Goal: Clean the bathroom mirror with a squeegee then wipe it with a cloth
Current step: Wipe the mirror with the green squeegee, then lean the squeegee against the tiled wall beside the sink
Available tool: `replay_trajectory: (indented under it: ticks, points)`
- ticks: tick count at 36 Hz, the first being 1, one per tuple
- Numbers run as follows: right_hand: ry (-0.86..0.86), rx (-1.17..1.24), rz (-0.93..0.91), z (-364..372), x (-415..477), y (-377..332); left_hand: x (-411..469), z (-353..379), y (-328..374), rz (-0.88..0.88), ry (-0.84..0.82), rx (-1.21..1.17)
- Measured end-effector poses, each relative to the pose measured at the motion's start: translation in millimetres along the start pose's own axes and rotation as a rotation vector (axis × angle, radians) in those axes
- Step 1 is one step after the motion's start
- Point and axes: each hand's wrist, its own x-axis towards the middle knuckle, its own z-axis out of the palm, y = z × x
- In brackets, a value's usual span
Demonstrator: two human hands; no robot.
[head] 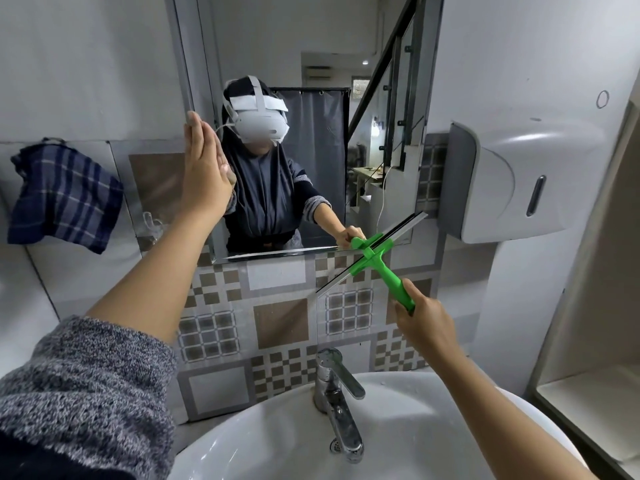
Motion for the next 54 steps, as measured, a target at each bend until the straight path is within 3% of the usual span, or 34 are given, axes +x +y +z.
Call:
replay_trajectory:
  ticks: [11, 22, 29, 36, 43, 49, 54]
  points:
    - [-0.071, -0.052, 0.109, -9.2, -11.7, -0.8, -3.5, 2.1, -1.7, -0.037, -0.01, 0.025]
    - [0.035, -0.068, 0.027, -13.8, -52.0, 0.3, -71.2, 26.2, 42.6, -0.057, -0.336, -0.041]
    - [0.011, -0.016, -0.174, -40.9, -55.6, -13.3, -121.4, 46.9, 100.4, 0.243, -0.641, -0.241]
    - [-0.183, -0.015, -0.378, -75.9, -41.1, -22.9, -138.1, 47.8, 112.0, 0.475, -0.843, -0.147]
    - [-0.213, -0.181, -0.591, -99.8, -17.9, -37.2, -148.3, 26.3, 103.8, 0.491, -0.867, -0.148]
    - [-0.087, -0.227, -0.726, -113.4, 6.2, -69.4, -142.4, 0.3, 91.4, 0.466, -0.621, -0.168]
    - [0.128, -0.073, -0.839, -98.1, 16.0, -99.3, -150.2, -25.7, 78.5, 0.314, -0.462, -0.29]
